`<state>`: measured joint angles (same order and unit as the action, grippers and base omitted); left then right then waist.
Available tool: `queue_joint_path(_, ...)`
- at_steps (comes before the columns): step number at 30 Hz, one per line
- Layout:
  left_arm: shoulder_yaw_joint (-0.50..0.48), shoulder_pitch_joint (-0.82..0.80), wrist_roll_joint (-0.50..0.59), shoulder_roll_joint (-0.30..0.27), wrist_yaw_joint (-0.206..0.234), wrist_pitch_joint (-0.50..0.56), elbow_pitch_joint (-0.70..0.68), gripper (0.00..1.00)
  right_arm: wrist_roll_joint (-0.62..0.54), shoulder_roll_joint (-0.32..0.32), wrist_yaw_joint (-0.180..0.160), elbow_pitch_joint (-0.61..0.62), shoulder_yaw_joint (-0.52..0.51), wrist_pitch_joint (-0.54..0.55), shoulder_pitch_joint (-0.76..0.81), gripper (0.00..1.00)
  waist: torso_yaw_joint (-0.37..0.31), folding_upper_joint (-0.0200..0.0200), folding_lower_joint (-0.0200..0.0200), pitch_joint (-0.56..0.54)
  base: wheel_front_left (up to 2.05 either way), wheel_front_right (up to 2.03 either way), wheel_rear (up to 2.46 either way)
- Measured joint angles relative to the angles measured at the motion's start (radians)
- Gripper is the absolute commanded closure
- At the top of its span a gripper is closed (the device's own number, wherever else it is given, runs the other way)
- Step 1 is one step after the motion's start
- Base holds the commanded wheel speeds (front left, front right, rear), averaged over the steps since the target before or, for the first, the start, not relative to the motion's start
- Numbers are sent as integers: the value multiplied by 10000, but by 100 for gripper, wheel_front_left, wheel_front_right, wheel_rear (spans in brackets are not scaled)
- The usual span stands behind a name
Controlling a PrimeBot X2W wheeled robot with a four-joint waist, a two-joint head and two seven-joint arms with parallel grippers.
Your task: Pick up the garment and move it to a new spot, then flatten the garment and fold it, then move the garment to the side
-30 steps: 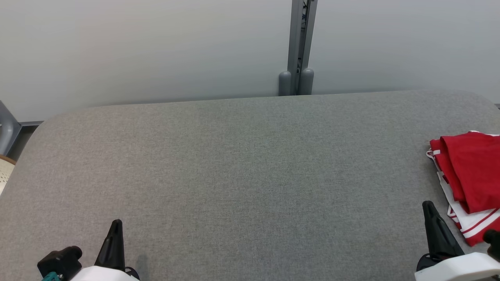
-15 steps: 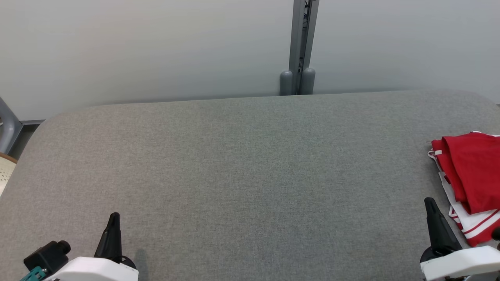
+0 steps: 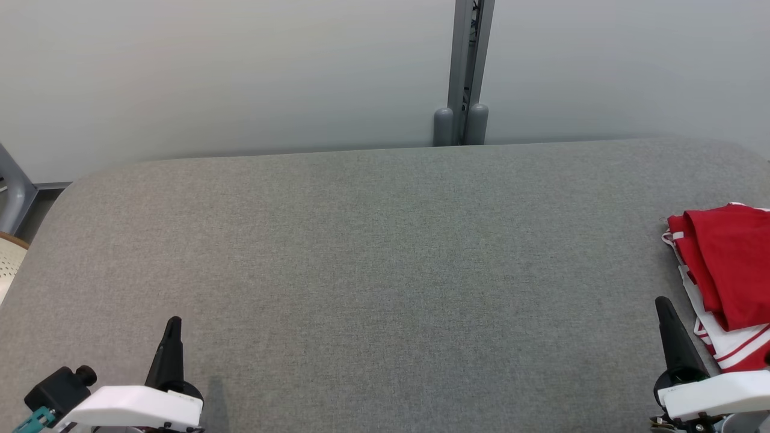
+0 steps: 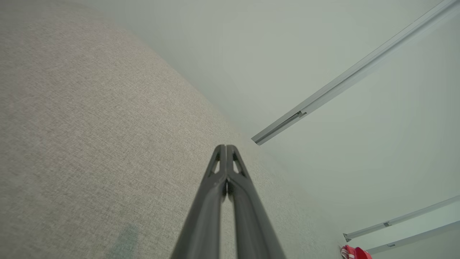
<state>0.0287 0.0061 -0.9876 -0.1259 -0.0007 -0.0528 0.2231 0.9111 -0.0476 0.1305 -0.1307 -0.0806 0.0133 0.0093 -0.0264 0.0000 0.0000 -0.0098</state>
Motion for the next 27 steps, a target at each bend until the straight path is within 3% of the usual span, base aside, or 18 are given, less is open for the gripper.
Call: queue_joint_path(27,-608,-493,-2623,336,-543,706,96,100,2964,-8,0,-485,-109,399,-437,100,92,0,0,45,0,0,0)
